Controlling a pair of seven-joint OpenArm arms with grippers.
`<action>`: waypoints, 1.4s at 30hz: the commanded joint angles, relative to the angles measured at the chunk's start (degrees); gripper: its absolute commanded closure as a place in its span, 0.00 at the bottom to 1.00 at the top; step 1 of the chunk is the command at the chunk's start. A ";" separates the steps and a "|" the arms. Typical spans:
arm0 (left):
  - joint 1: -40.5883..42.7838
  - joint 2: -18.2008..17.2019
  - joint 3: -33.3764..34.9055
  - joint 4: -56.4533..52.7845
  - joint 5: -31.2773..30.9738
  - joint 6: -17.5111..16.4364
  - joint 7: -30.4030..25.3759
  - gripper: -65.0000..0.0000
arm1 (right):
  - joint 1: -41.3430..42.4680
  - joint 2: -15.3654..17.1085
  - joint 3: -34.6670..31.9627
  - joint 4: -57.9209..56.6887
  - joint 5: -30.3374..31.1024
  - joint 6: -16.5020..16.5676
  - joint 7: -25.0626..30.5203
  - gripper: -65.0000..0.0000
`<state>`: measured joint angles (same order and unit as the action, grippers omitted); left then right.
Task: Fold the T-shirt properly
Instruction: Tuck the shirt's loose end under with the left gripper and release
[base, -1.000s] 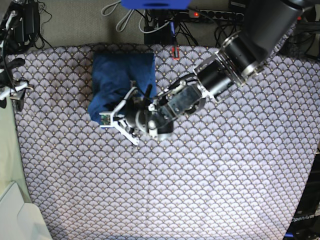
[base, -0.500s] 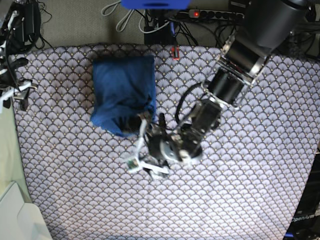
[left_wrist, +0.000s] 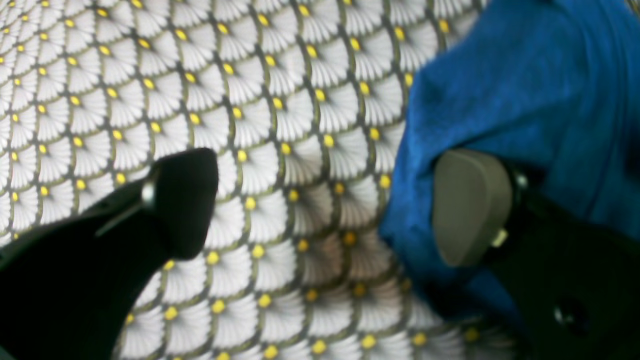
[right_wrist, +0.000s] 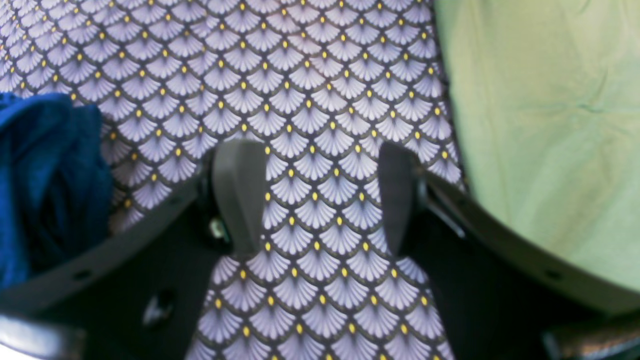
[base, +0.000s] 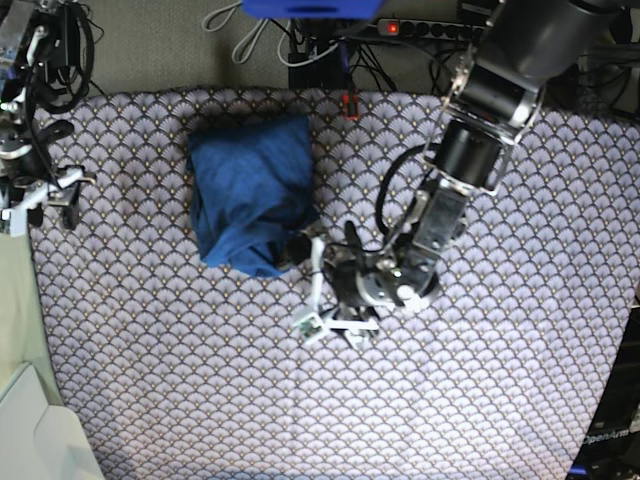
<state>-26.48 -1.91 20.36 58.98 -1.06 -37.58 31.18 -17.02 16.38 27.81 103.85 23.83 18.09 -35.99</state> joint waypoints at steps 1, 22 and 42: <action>-1.61 1.43 -0.01 1.11 -0.83 -0.35 -1.42 0.00 | 0.27 0.72 0.27 0.89 0.38 0.16 1.31 0.44; -4.69 4.42 10.37 2.34 -0.83 -0.35 12.12 0.00 | -0.08 0.63 0.63 1.25 0.38 0.16 1.04 0.44; -5.12 4.86 4.56 12.80 -1.45 -2.42 35.59 0.00 | 0.09 0.54 0.36 1.25 0.30 0.16 1.04 0.44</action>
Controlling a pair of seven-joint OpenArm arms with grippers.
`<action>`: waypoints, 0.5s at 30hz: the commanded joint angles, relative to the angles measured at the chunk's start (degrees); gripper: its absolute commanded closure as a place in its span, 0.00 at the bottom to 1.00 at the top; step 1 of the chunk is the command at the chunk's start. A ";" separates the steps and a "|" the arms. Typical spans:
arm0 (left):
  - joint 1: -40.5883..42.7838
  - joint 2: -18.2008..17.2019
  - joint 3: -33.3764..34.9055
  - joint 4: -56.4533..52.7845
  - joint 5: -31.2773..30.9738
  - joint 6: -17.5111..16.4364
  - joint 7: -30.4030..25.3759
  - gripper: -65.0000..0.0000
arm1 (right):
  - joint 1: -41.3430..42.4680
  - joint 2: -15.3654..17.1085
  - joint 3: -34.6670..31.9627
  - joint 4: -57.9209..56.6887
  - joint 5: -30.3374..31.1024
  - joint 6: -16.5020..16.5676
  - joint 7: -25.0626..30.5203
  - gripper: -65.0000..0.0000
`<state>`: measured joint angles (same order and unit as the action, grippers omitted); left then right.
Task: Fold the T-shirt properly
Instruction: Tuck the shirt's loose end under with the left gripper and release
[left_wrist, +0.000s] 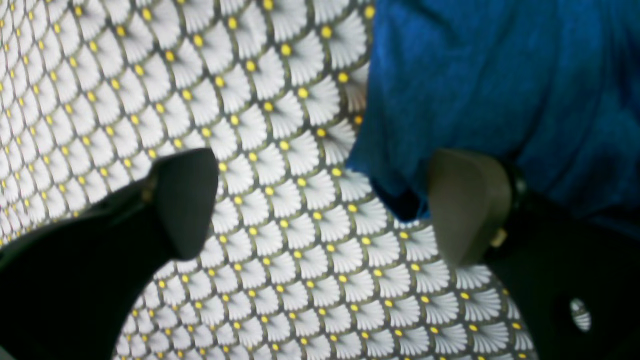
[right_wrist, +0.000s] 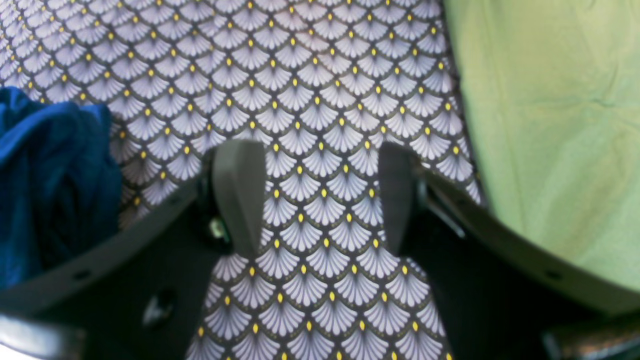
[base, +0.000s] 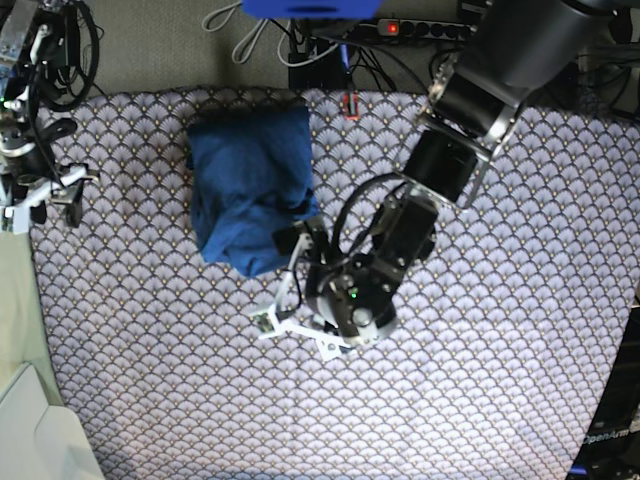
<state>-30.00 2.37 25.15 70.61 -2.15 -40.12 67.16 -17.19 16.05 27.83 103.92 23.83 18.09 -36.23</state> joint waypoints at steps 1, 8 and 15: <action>-1.61 0.57 -0.31 1.26 -0.44 0.12 -0.12 0.00 | 0.18 0.78 0.34 1.18 0.30 0.16 1.28 0.44; -0.73 0.31 -0.31 4.51 -11.25 0.12 -0.56 0.00 | 0.00 -0.36 0.34 1.18 0.30 0.16 1.28 0.44; -0.81 0.13 -0.31 4.86 -14.86 0.12 -0.56 0.00 | -0.08 -0.45 0.25 1.62 0.47 0.24 1.28 0.44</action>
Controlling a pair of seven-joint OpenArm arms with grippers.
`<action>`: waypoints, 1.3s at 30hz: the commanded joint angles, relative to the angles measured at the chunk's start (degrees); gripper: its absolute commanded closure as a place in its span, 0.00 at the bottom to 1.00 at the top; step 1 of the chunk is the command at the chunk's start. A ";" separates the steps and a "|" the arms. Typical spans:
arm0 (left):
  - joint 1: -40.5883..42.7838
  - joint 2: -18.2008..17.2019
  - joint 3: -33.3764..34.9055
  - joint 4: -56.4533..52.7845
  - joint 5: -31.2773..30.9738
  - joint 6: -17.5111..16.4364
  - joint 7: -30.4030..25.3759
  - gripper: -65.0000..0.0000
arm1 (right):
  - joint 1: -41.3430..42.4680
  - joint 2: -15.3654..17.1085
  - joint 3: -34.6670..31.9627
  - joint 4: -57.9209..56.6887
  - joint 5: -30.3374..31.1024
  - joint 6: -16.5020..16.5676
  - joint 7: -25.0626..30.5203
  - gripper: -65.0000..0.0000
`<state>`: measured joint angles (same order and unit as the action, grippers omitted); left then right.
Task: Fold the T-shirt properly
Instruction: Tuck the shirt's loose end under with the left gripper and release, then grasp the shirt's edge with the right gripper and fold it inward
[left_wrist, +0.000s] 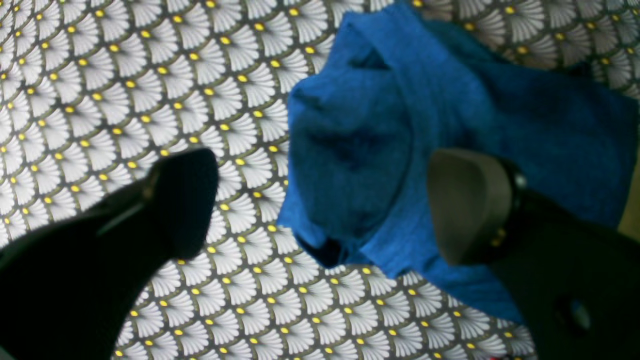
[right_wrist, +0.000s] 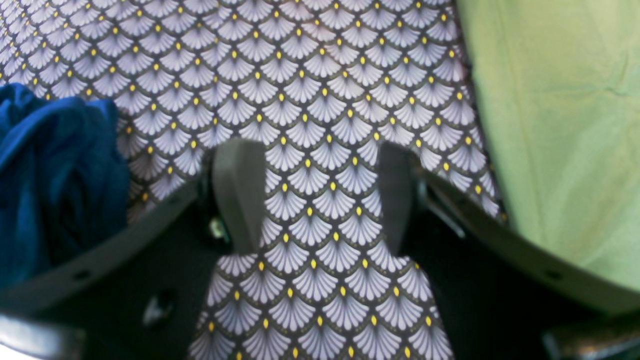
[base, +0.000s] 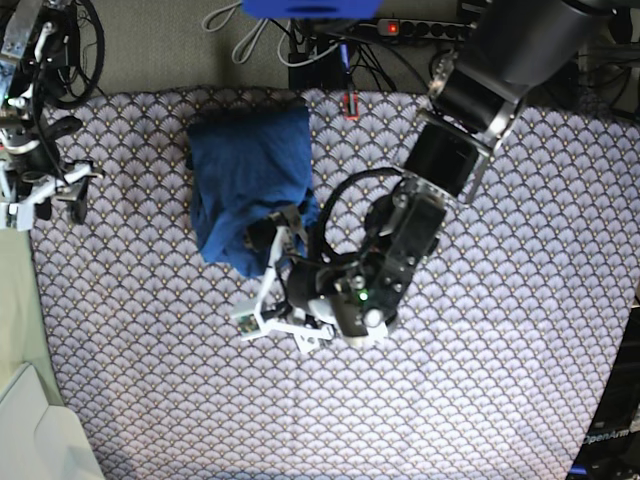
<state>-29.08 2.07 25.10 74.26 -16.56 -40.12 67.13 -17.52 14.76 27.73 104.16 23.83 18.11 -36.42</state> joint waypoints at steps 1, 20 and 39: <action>-1.73 -0.18 -1.32 2.00 -0.19 0.12 -0.54 0.00 | 0.16 0.84 0.27 2.26 0.47 0.22 1.39 0.44; 20.69 -27.60 -49.67 12.82 -0.19 0.12 -0.45 0.00 | 7.36 -8.30 -26.36 6.83 0.21 4.79 1.39 0.44; 30.62 -27.78 -60.84 19.32 -0.10 0.12 -0.54 0.00 | -0.02 -5.23 -27.24 -9.87 0.21 5.06 12.73 0.44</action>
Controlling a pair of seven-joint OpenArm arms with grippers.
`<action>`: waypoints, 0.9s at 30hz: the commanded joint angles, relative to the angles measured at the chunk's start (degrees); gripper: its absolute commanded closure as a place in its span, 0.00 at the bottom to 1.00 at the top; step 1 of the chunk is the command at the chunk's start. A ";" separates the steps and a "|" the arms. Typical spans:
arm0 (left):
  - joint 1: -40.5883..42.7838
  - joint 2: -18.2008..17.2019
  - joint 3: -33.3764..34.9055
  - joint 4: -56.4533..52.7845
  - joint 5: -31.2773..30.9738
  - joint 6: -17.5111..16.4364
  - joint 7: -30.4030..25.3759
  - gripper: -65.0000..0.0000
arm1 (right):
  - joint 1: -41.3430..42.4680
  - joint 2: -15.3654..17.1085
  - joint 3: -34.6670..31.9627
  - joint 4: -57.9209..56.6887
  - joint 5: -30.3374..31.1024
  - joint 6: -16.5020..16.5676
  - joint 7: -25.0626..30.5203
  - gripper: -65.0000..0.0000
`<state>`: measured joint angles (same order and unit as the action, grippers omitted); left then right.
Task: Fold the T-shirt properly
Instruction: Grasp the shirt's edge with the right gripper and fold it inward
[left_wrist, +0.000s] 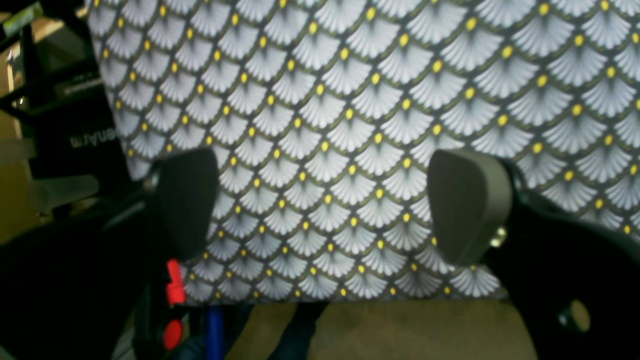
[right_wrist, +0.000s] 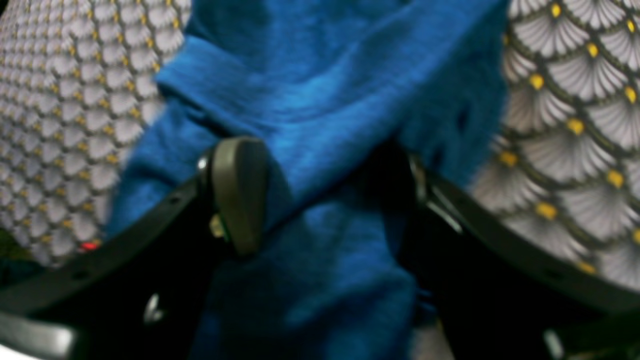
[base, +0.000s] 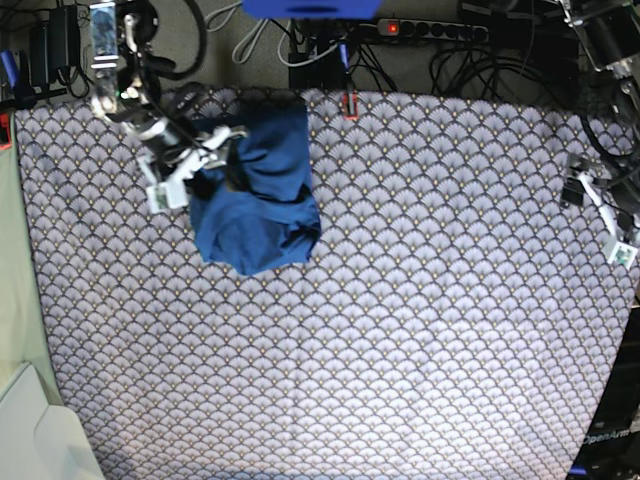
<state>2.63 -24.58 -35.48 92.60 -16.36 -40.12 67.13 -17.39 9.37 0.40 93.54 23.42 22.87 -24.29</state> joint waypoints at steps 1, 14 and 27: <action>-1.97 -1.14 -0.25 0.72 -0.30 0.12 -0.54 0.00 | -0.85 0.26 0.08 0.22 0.62 0.29 1.48 0.44; -4.08 -1.14 -0.16 0.11 -0.30 0.12 -0.54 0.00 | -2.44 2.02 0.25 2.07 0.62 0.03 3.94 0.44; -3.73 -1.14 -0.16 0.11 -0.30 0.12 -0.54 0.00 | 1.87 1.76 -5.81 11.39 0.54 0.03 1.83 0.44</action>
<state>-0.47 -24.60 -35.38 91.90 -16.32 -40.12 67.31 -15.79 10.74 -5.82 103.68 23.20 22.50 -23.64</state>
